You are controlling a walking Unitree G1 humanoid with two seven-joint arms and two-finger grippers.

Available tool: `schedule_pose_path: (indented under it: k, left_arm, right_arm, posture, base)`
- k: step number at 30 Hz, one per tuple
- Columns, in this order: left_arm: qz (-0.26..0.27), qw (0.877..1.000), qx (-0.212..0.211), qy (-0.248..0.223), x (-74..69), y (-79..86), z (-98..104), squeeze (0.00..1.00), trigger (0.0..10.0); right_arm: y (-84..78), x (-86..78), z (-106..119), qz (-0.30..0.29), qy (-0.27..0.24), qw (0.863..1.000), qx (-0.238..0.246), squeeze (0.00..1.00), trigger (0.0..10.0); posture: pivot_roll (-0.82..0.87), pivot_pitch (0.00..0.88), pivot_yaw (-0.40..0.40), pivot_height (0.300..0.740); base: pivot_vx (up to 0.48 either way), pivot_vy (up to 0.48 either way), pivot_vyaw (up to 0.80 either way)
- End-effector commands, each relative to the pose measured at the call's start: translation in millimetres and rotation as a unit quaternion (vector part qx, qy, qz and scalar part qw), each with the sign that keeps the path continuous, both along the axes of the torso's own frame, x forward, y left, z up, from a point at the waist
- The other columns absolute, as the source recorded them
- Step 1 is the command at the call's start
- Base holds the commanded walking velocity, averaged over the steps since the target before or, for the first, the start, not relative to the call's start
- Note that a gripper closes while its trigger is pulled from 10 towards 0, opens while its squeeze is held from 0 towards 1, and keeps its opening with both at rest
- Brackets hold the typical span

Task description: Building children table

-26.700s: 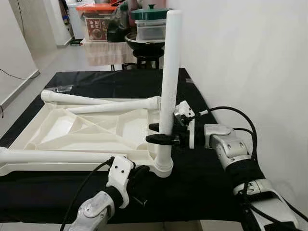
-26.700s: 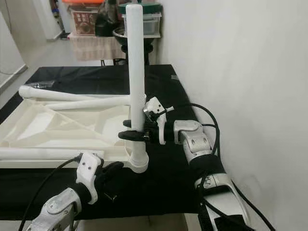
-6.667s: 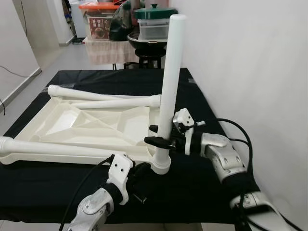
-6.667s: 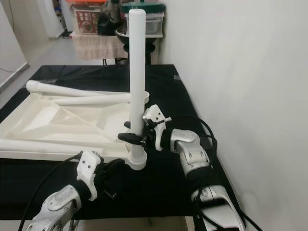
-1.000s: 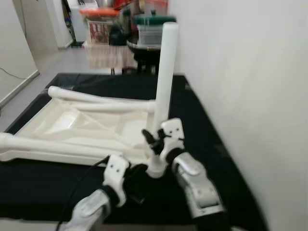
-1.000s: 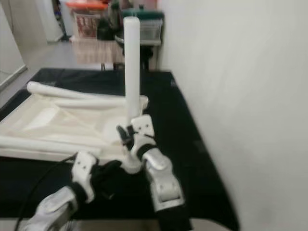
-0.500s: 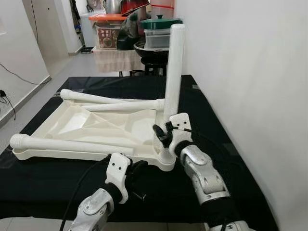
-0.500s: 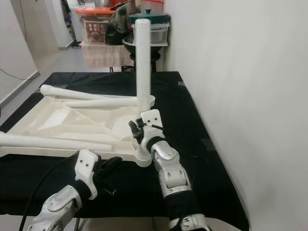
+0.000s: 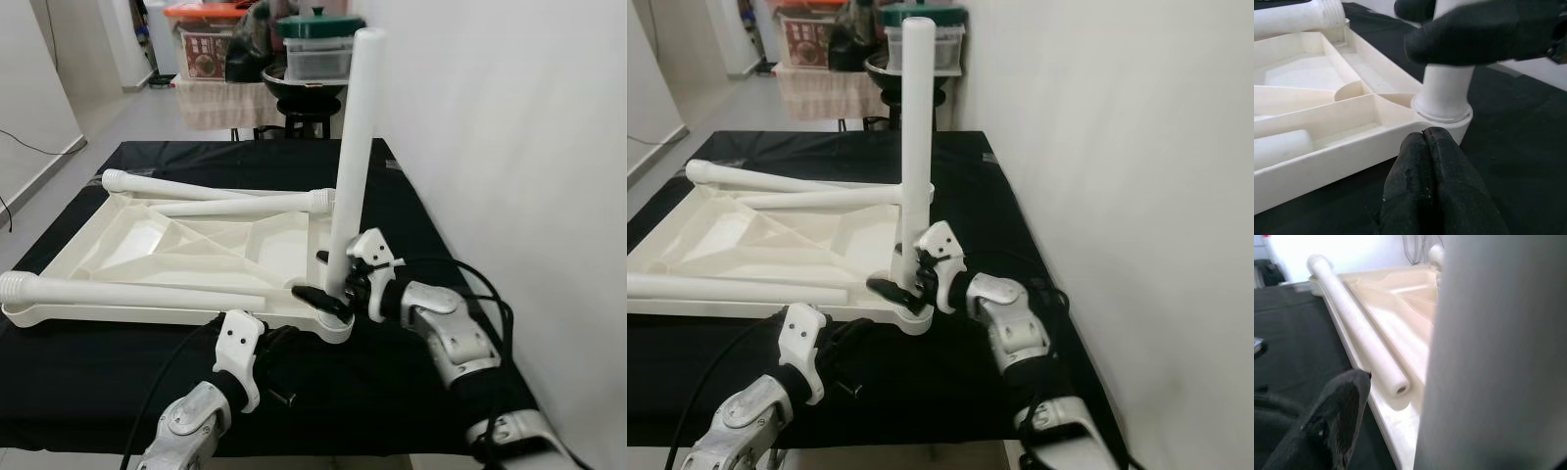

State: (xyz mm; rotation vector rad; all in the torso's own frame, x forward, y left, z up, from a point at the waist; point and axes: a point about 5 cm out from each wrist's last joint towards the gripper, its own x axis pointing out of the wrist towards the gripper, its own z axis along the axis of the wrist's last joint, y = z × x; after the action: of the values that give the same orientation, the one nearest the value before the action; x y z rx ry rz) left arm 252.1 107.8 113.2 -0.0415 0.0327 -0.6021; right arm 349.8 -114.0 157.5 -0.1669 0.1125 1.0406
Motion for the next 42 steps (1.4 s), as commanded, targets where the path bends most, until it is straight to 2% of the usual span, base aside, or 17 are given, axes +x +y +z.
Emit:
schedule_pose_path:
  k: [1, 2, 6, 13, 17, 18, 20, 23, 26, 31, 32, 33, 34, 37, 39, 40, 42]
  left_arm:
    - [0.0, 1.0, 0.001, 0.004, 0.1, -0.9, -3, 0.0, 10.0]
    - [0.0, 1.0, 0.001, 0.004, 0.2, -1.1, -3, 0.0, 10.0]
    - [0.001, 1.0, 0.001, 0.005, -0.1, -1.7, -4, 0.0, 10.0]
    - [0.0, 1.0, -0.001, 0.005, -2.0, -3.0, -4, 0.0, 10.0]
    - [0.0, 1.0, -0.003, 0.005, -2.9, -2.4, -3, 0.0, 10.0]
    - [0.001, 1.0, -0.004, 0.005, -3.1, -1.0, -3, 0.0, 10.0]
    - [0.003, 1.0, -0.005, 0.005, -2.3, 1.4, -2, 0.0, 10.0]
    - [0.002, 1.0, -0.001, 0.005, -1.3, 2.5, -2, 0.0, 10.0]
    - [0.001, 1.0, -0.004, 0.006, 0.7, 1.6, -2, 0.0, 10.0]
    - [0.005, 1.0, 0.0, 0.002, 2.5, 1.2, -1, 0.0, 10.0]
    - [0.009, 1.0, 0.0, 0.001, 2.9, 2.0, -1, 0.0, 10.0]
    - [0.009, 1.0, 0.0, 0.001, 2.9, 2.0, -1, 0.0, 10.0]
    - [0.008, 1.0, -0.004, 0.003, 3.9, 1.8, -1, 0.0, 10.0]
    - [0.007, 1.0, -0.004, 0.004, 4.8, 1.8, -1, 0.0, 10.0]
    - [0.018, 1.0, -0.02, 0.008, 8.8, 4.4, 1, 0.0, 10.0]
    - [0.018, 1.0, -0.02, 0.008, 8.8, 4.4, 1, 0.0, 10.0]
    - [0.031, 0.999, -0.035, 0.009, 12.0, 8.6, 5, 0.0, 10.0]
  right_arm:
    - [3.8, 2.5, 0, 0.022, 0.005, 1.0, -0.009, 0.0, 8.5]
    - [2.4, 7.7, 4, 0.021, 0.011, 1.0, -0.002, 0.0, 0.0]
    - [0.3, 14.4, 8, 0.011, 0.017, 1.0, 0.013, 0.0, 0.0]
    - [-4.2, 11.9, 3, -0.007, 0.007, 1.0, 0.009, 0.0, 0.0]
    - [-3.8, 8.4, -10, -0.077, 0.01, 0.997, -0.003, 0.0, 0.0]
    - [-4.2, 10.2, -19, -0.25, 0.01, 0.968, 0.01, 0.0, 0.0]
    - [29.5, -31.4, -45, -0.359, 0.052, 0.931, 0.034, 0.0, 0.0]
    - [35.0, -36.6, -43, -0.366, 0.05, 0.929, 0.04, 0.0, 0.0]
    - [29.0, -26.2, -38, -0.355, 0.021, 0.935, 0.019, 0.0, 0.0]
    - [31.5, -22.9, -47, -0.344, 0.039, 0.938, 0.008, 0.0, 0.0]
    - [30.8, -21.7, -48, -0.344, 0.042, 0.938, 0.003, 0.0, 10.0]
    - [30.8, -21.7, -48, -0.344, 0.042, 0.938, 0.003, 0.0, 10.0]
    - [26.0, -21.0, -43, -0.366, 0.036, 0.93, 0.011, 1.0, 10.0]
    - [23.7, -21.5, -39, -0.378, 0.029, 0.925, 0.013, 1.0, 10.0]
    - [6.2, -18.5, -33, -0.417, 0.009, 0.909, 0.0, 1.0, 10.0]
    - [6.2, -18.5, -33, -0.417, 0.009, 0.909, 0.0, 1.0, 10.0]
    - [-17.4, -16.2, -30, -0.449, 0.001, 0.893, -0.009, 1.0, 10.0]
  posture:
    - [0.06, 0.0, -0.059, 0.74]
    - [0.06, 0.0, -0.061, 0.74]
    - [0.06, 0.0, -0.061, 0.74]
    - [0.05, 0.0, -0.059, 0.74]
    - [0.05, 0.0, -0.071, 0.74]
    - [0.04, 0.0, -0.068, 0.74]
    - [0.03, 0.0, -0.051, 0.74]
    - [0.0, 0.0, -0.031, 0.74]
    - [0.03, 0.0, -0.053, 0.74]
    - [0.02, 0.0, -0.045, 0.74]
    - [0.03, 0.0, -0.05, 0.74]
    - [0.03, 0.0, -0.05, 0.74]
    - [0.02, 0.0, -0.043, 0.74]
    - [0.02, 0.0, -0.041, 0.74]
    - [0.01, 0.0, -0.04, 0.74]
    - [0.01, 0.0, -0.04, 0.74]
    - [0.01, 0.0, -0.038, 0.74]
  base:
    - [0.0, 0.0, 0.0]
    - [0.0, 0.0, 0.0]
    - [0.0, 0.0, 0.0]
    - [0.0, 0.0, 0.0]
    - [0.0, 0.0, 0.0]
    - [0.0, 0.0, 0.0]
    - [0.0, 0.0, 0.0]
    - [0.0, 0.0, 0.0]
    - [0.0, 0.0, 0.0]
    - [0.0, 0.0, 0.0]
    - [0.0, 0.0, 0.0]
    - [0.0, 0.0, 0.0]
    - [0.0, 0.0, 0.0]
    - [0.0, 0.0, 0.0]
    - [0.0, 0.0, 0.0]
    - [0.0, 0.0, 0.0]
    - [0.0, 0.0, 0.0]
